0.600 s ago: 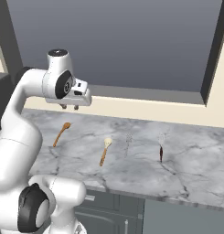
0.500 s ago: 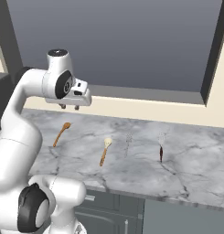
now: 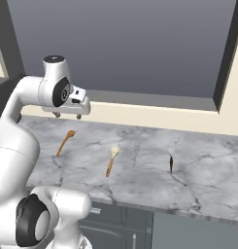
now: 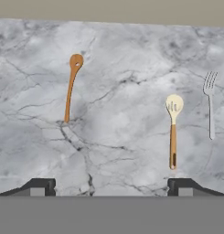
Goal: Organize the utensils by type. Pick up the wooden spoons from the counter and place them in the open cabinet. Then pick up the metallic utensils from the counter and place them in the open drawer.
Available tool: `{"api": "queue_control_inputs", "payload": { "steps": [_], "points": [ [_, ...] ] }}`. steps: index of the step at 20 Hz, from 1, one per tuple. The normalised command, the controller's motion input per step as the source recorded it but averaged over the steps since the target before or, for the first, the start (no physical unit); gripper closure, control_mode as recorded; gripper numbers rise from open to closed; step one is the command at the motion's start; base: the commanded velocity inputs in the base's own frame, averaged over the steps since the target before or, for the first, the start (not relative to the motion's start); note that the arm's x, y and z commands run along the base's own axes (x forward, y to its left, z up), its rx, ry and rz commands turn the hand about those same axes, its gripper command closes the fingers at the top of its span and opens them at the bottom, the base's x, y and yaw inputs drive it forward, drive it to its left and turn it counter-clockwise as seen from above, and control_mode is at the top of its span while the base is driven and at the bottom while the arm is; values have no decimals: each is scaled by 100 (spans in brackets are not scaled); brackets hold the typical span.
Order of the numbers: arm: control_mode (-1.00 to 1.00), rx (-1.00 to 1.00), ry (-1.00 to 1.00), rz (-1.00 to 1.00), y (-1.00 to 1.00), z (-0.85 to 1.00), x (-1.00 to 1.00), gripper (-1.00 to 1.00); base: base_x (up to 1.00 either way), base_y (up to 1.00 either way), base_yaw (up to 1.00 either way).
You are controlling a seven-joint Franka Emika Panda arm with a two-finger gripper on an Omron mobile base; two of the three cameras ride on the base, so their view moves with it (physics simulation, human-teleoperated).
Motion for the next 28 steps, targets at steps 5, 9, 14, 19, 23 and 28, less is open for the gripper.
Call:
{"api": "queue_control_inputs", "payload": {
  "steps": [5, 9, 14, 19, 23, 28],
  "points": [
    [-100, 0, 0, 0, 35, -26, 1, -100, 0, 0, 0],
    [-100, 0, 1, 0, 44, -37, 9, -100, 0, 0, 0],
    [-100, -1, 2, 0, 48, -40, 19, -100, 0, 0, 0],
    [-100, 0, 2, 0, 50, -35, 36, -100, 0, 0, 0],
    [-100, 0, 3, 0, 39, -39, 47, -100, 0, 0, 0],
    [-100, 0, 2, 0, 28, -44, 47, -100, 0, 0, 0]
  ]
}}
